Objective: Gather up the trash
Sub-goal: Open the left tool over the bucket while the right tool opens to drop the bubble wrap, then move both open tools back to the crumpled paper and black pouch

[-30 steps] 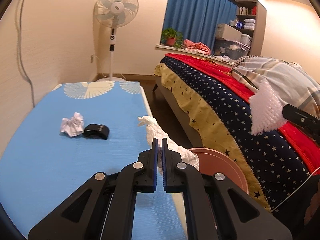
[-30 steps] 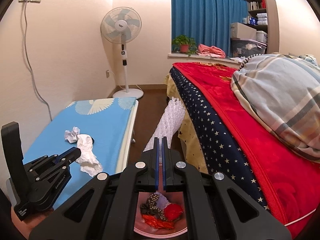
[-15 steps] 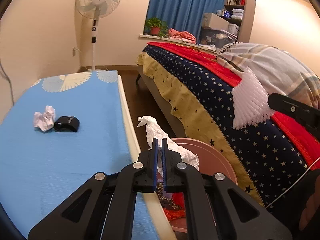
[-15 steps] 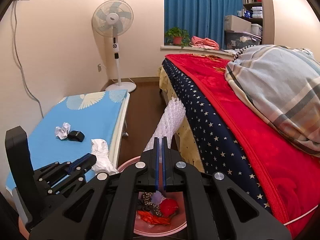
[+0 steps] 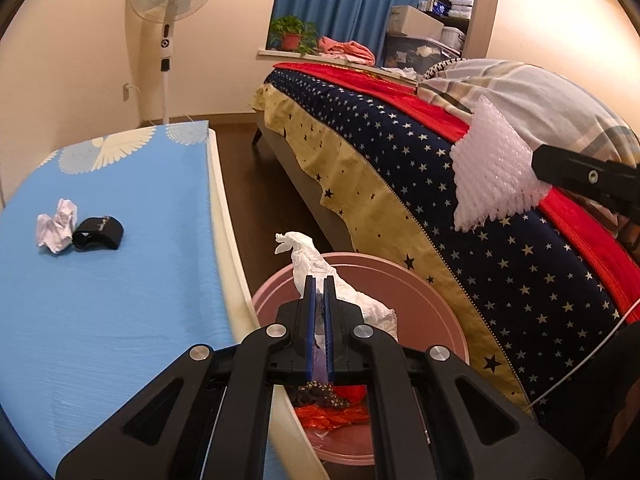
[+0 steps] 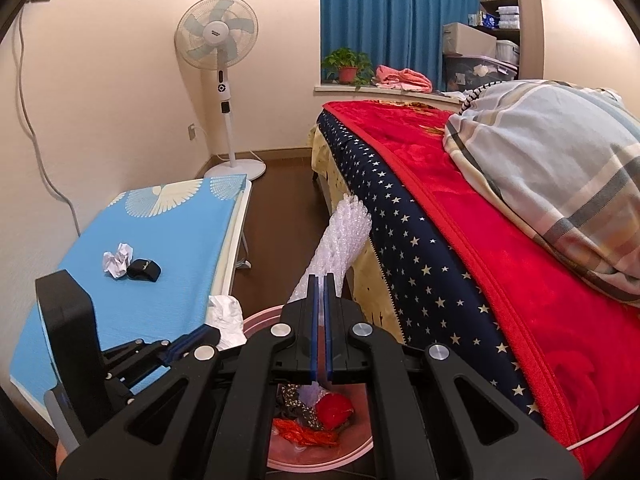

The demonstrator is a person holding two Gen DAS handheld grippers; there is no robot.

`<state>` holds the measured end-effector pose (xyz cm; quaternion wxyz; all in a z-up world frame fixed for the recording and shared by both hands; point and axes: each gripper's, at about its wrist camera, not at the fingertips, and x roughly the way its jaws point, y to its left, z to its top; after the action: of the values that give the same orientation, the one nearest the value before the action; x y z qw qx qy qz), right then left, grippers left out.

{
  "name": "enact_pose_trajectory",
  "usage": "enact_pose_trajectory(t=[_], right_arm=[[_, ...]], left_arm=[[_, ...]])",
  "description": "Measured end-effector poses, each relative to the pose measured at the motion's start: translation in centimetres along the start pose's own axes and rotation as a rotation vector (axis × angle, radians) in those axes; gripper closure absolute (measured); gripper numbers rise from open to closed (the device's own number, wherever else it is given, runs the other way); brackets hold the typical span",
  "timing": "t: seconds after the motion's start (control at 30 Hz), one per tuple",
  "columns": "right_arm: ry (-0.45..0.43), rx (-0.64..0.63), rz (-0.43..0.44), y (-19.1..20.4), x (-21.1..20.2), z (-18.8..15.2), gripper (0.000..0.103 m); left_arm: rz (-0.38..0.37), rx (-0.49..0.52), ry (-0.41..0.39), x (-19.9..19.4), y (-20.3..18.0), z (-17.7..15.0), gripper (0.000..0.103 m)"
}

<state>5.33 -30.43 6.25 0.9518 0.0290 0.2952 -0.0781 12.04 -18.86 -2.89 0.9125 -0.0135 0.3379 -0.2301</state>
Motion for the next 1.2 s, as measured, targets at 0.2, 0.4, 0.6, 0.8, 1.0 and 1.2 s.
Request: enact_pose_trajectory(t=[0.2,0.4,0.6,0.8,1.0,1.2], right_arm=[[0.019,0.024,-0.004,-0.4,0.4,0.0,0.091],[0.015,0.044,-0.023,-0.6,0.3,-0.2,0.070],[0.012,0.075,-0.020,-0.5,0.2,-0.4,0.070],[-0.022,0.088,0.003,1.0,0.4,-0.3,0.070],[-0.051,0.067,0.074,4.7,2.1,0.1,0.070],[-0.038,0.064,0.168,8.6,4.9,0.3,0.073]], left_arm=[[-0.009,-0.001,0.045,0.8,0.2,-0.4,0.062],[-0.009,-0.059,0.047,0.2,2.1,-0.4,0.061],[0.011,-0.072,0.004,-1.4,3.1,-0.2,0.061],[0.071,-0.093,-0.063,-3.5,5.3,0.2,0.064],[0.172,-0.154,-0.129,-4.9,9.2,0.9,0.071],[0.278,-0.249,-0.162,-5.6,14.1,0.9,0.079]])
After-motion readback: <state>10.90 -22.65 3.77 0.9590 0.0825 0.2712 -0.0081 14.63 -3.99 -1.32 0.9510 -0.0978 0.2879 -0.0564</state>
